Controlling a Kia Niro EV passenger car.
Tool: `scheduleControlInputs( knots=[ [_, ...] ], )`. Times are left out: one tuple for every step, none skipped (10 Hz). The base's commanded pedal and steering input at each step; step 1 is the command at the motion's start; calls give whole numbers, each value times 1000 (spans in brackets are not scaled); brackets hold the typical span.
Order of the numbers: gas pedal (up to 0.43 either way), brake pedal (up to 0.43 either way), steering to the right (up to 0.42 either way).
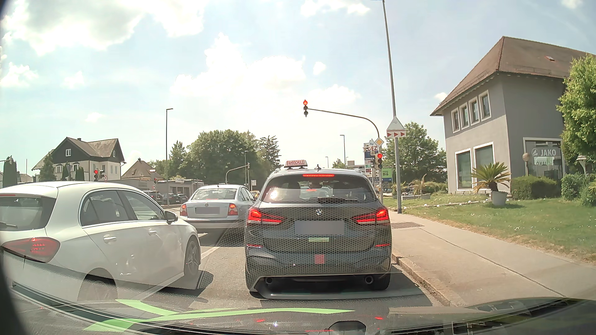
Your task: Follow the waypoints while adhering to traffic rules and regulations
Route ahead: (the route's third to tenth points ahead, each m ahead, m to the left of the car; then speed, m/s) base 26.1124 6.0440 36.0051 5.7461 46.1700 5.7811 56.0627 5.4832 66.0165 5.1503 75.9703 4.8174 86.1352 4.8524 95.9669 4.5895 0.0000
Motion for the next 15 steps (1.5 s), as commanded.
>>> scheduleControlInputs(
  knots=[
    [0,232,0],
    [0,232,0],
    [0,232,0],
    [0,232,0],
    [0,232,0],
    [0,232,0],
    [0,232,0],
    [0,232,0],
    [0,232,0],
    [0,232,0],
    [0,232,0],
    [0,232,0],
    [0,232,0],
    [0,232,0],
    [0,232,0]
  ],
)
